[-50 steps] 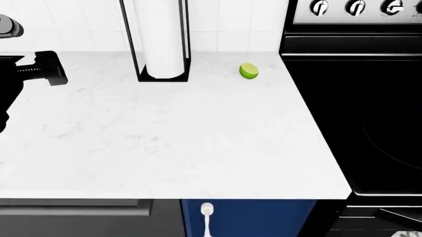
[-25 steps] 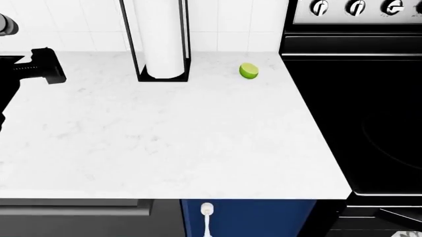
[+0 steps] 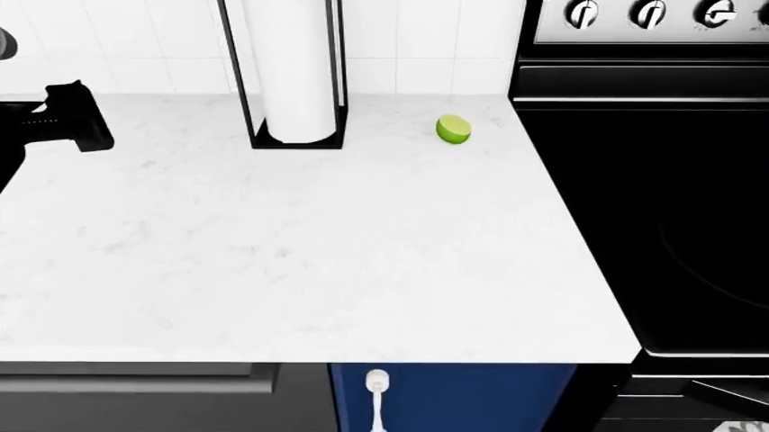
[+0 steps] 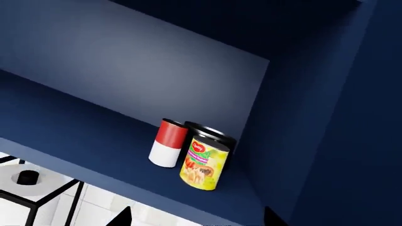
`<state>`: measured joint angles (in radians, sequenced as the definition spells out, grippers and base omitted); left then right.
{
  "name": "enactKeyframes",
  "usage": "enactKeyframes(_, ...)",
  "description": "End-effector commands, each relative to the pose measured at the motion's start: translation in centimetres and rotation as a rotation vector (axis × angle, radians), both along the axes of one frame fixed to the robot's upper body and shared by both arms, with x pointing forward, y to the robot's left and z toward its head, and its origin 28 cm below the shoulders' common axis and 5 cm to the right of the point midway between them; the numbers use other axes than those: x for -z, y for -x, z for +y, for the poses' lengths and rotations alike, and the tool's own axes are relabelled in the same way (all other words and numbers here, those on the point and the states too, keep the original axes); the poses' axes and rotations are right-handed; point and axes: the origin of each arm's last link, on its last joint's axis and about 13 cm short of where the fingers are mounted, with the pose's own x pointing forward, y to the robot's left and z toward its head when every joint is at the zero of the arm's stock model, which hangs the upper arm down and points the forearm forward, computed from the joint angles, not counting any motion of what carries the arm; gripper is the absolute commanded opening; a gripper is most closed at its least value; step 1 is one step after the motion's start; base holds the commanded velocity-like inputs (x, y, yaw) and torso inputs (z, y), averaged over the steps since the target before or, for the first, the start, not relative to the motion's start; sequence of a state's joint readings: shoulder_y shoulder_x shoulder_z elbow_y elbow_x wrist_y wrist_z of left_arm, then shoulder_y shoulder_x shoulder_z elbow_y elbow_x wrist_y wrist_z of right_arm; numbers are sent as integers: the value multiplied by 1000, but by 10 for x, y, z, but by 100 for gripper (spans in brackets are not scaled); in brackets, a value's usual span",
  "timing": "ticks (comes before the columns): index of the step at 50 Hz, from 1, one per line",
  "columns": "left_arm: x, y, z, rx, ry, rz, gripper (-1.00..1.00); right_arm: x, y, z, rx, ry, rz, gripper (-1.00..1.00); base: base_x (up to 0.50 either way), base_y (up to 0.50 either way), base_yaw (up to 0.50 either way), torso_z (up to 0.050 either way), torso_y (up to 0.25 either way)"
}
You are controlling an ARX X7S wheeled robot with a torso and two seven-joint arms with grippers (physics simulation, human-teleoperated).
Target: Pick the cans from the counter and place them in their designated side in the cabinet.
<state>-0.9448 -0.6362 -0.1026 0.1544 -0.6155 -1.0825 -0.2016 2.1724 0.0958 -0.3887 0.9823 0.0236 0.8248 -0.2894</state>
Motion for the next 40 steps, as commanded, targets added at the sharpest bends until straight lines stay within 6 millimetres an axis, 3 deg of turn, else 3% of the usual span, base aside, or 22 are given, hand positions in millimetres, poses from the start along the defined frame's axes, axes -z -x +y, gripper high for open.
enactKeyframes(1, 0, 3, -3, 15, 3, -8, 100, 21, 12, 1, -57, -3, -23, 100, 0, 0, 0, 0, 0)
enactKeyframes(12, 2, 9, -8, 46, 8, -29, 100, 45, 25, 5, -109, -9, -53, 100, 0, 0, 0, 0, 0)
enactKeyframes(40, 13, 37, -42, 198, 1, -90, 100, 136, 61, -12, -75, -31, -24, 100, 0, 0, 0, 0, 0)
